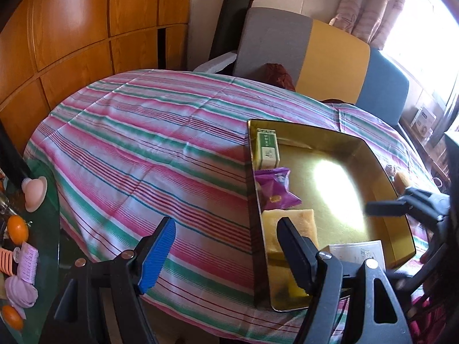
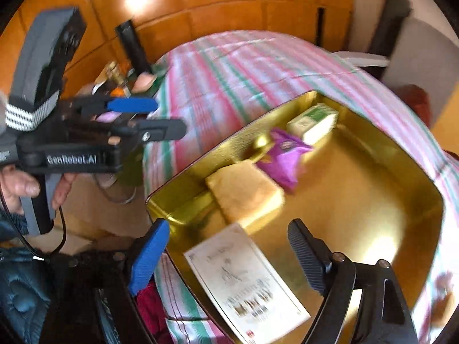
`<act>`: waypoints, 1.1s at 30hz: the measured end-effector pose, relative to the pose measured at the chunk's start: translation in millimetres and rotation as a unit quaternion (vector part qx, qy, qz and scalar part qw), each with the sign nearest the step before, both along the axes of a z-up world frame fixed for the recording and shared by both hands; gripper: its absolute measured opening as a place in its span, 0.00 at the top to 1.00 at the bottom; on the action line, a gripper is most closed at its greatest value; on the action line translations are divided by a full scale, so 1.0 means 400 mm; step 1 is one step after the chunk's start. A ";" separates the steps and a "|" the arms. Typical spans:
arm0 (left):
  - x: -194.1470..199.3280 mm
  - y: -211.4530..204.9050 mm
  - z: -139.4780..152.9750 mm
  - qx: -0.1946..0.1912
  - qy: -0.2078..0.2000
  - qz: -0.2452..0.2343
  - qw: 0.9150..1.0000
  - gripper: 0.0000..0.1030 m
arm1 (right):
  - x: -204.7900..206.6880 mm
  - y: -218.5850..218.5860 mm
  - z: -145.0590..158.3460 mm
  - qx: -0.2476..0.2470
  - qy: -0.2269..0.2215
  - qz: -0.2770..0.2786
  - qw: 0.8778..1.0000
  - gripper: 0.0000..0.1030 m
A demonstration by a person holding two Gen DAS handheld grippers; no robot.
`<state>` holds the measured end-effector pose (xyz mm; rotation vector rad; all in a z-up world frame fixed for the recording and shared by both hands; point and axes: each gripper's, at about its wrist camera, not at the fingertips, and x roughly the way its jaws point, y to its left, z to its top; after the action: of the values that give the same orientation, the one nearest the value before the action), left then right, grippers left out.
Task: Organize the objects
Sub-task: 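Carry the white medicine box with the right tool into the gold tray and release, then move the left tool back toward the remaining items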
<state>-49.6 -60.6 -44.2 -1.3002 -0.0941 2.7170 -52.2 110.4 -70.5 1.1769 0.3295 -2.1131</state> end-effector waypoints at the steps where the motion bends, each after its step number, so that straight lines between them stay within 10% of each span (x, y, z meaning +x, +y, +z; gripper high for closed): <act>1: 0.002 0.006 0.002 -0.003 0.001 -0.004 1.000 0.28 | 0.009 0.015 0.007 -0.001 0.009 -0.018 1.000 0.14; 24: 0.024 0.183 0.029 -0.031 0.000 -0.091 0.995 0.28 | 0.124 0.549 0.126 0.051 0.121 -0.318 0.939 0.11; 30: -0.005 0.265 0.061 -0.028 -0.012 -0.137 0.990 0.34 | 0.149 0.778 0.086 0.066 0.129 -0.435 0.889 0.12; 33: -0.031 0.318 0.090 -0.010 -0.017 -0.161 0.987 0.36 | 0.174 0.898 0.071 0.035 0.105 -0.532 0.839 0.12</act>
<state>-62.0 66.7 -8.1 -1.2435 0.1298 2.4308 17.4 469.6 -42.2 1.3253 -0.2485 -3.2194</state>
